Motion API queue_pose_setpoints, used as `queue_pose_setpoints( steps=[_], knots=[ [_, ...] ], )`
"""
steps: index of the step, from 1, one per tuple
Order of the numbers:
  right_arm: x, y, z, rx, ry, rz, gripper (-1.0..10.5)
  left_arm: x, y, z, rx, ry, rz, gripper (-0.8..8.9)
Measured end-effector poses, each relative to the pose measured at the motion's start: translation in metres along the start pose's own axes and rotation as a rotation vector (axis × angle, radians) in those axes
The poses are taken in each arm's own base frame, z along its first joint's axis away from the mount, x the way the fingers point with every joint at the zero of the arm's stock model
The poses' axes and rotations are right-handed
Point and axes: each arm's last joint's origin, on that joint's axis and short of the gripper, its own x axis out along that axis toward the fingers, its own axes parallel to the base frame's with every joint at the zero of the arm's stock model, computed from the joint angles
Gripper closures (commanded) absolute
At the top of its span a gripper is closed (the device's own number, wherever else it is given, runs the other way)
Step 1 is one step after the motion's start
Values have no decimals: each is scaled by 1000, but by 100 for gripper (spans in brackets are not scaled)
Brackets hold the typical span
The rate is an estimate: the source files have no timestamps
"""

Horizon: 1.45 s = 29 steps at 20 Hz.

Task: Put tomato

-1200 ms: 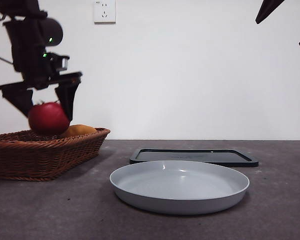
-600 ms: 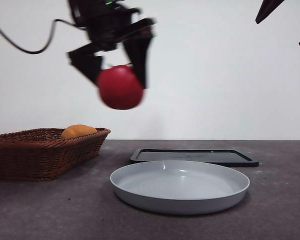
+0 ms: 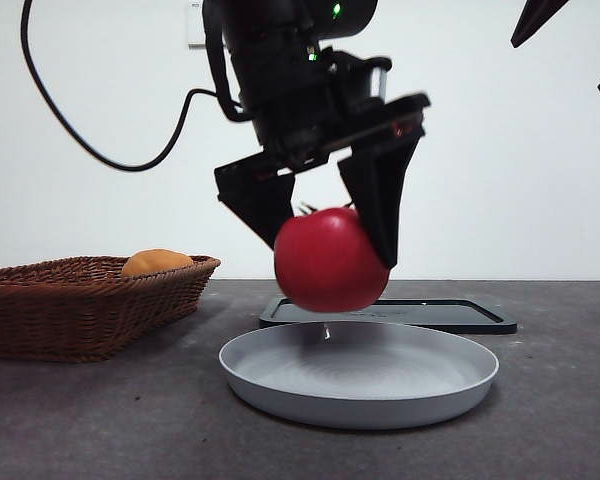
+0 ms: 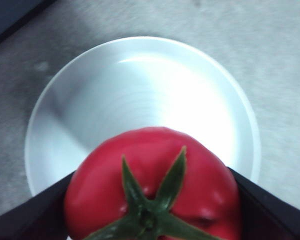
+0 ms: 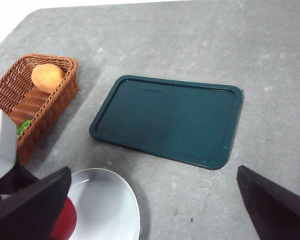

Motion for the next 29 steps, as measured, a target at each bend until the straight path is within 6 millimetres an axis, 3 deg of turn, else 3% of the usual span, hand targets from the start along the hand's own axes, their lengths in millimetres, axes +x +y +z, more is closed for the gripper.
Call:
queue_pose_setpoints(
  steps=[6, 11, 13, 17, 19, 22, 26, 29],
  knots=[
    [0, 0, 0, 0, 0, 0, 231, 15, 2, -2, -7, -20, 8, 501],
    [0, 0, 0, 0, 0, 0, 231, 43, 4, -6, -18, 53, 17, 501],
    [0, 0, 0, 0, 0, 0, 231, 44, 4, -6, -22, 53, 17, 486],
    [0, 0, 0, 0, 0, 0, 231, 44, 4, -6, -30, 53, 17, 211],
    [0, 0, 0, 0, 0, 0, 231, 44, 4, -8, -31, 70, 20, 154],
    [0, 0, 0, 0, 0, 0, 231, 32, 4, 0, -37, 99, 25, 155],
    [0, 0, 0, 0, 0, 0, 231, -6, 6, 27, -48, 40, 25, 155],
    [0, 0, 0, 0, 0, 0, 231, -36, 5, 28, -29, 52, 29, 155]
  ],
)
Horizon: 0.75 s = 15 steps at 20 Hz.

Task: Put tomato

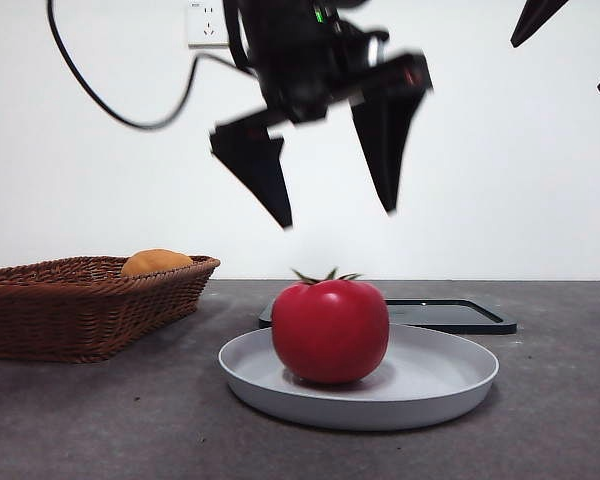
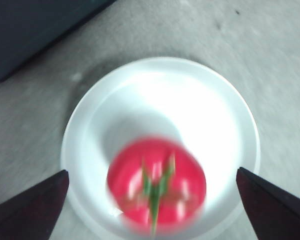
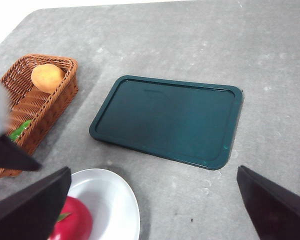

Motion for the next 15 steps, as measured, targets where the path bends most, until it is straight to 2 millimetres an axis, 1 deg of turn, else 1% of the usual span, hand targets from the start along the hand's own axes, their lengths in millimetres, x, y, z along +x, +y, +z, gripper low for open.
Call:
queue_pose_setpoints(
  steps=[2, 4, 6, 7, 9, 12, 14, 15],
  knots=[
    [0, 0, 0, 0, 0, 0, 231, -22, 2, -6, 14, -7, 2, 155],
    [0, 0, 0, 0, 0, 0, 231, -45, 9, -11, 9, -48, 5, 155],
    [0, 0, 0, 0, 0, 0, 231, -71, 22, -18, -15, -110, 17, 155],
    [0, 0, 0, -1, 0, 0, 231, -84, 31, -25, -29, -137, 27, 155],
    [0, 0, 0, -1, 0, 0, 231, -106, 48, -42, -63, -189, 55, 155],
    [0, 0, 0, -1, 0, 0, 231, -129, 75, -75, -131, -288, 109, 155],
    [0, 0, 0, -1, 0, 0, 231, -144, 88, -99, -176, -383, 153, 155],
    [0, 0, 0, 0, 0, 0, 231, -151, 91, -111, -188, -440, 175, 155]
  ],
)
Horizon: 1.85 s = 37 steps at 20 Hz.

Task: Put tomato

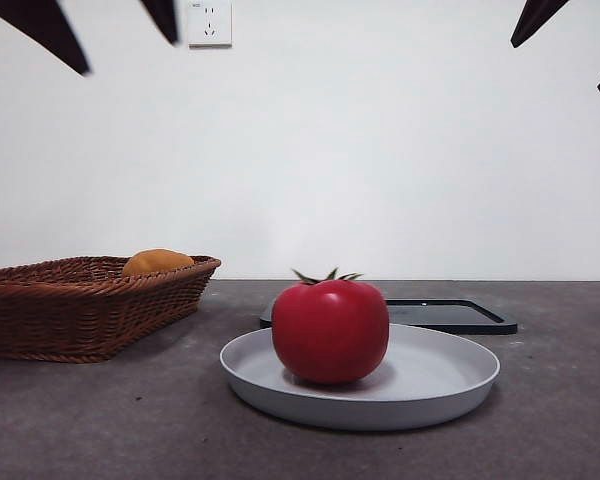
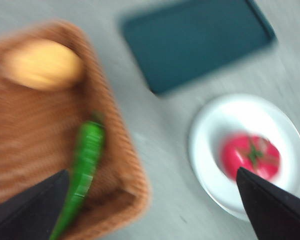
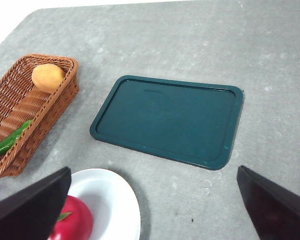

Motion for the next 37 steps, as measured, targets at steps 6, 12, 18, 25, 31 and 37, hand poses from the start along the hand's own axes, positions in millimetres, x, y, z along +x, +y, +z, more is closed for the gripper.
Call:
queue_pose_setpoints(
  steps=[6, 12, 18, 25, 31, 37],
  knots=[
    [0, 0, 0, 0, 0, 0, 231, -25, 6, -65, 9, -250, 13, 156],
    [0, 0, 0, -1, 0, 1, 232, -32, 4, -104, 7, -282, -55, 155],
    [14, 41, 10, -96, 54, 106, 259, -44, 3, -107, 10, -332, -56, 155],
    [95, 116, 1, -244, 402, 194, 228, -45, 3, -107, 10, -338, -56, 155],
    [161, 133, -47, -297, 679, 141, 162, -45, 3, -107, 10, -338, -56, 156],
    [191, 135, -77, -333, 784, 82, 162, -45, 3, -107, 10, -338, -56, 155]
  ],
)
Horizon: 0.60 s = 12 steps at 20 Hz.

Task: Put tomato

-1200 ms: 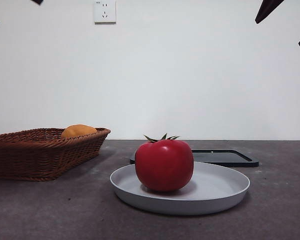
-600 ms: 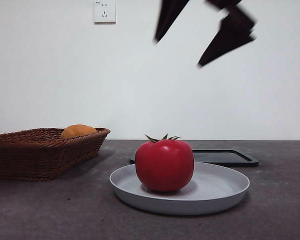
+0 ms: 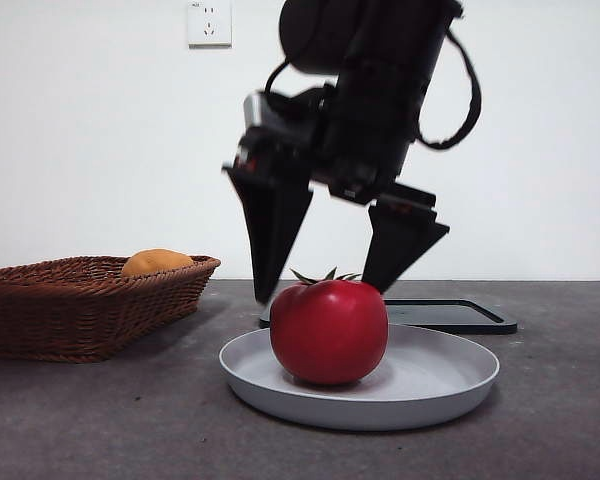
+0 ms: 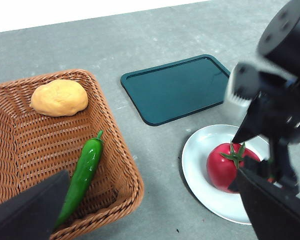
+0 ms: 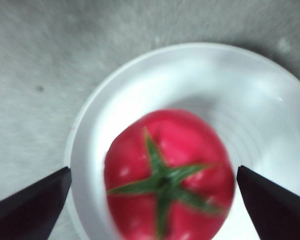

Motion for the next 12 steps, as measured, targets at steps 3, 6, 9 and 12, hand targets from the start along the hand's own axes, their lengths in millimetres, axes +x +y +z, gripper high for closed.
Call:
queue_pose_setpoints(
  steps=[3, 6, 9, 12],
  knots=[
    [12, -2, 1, 3, 25, -11, 163, 0, 0, 0, 0, 0, 0, 155],
    [25, -3, 1, 7, 55, -16, 266, 0, 0, 0, 0, 0, 0, 155],
    [34, -6, 0, 11, 76, -41, 604, 0, 0, 0, 0, 0, 0, 156],
    [32, -6, 3, 11, 62, -43, 666, 0, 0, 0, 0, 0, 0, 155]
  ],
)
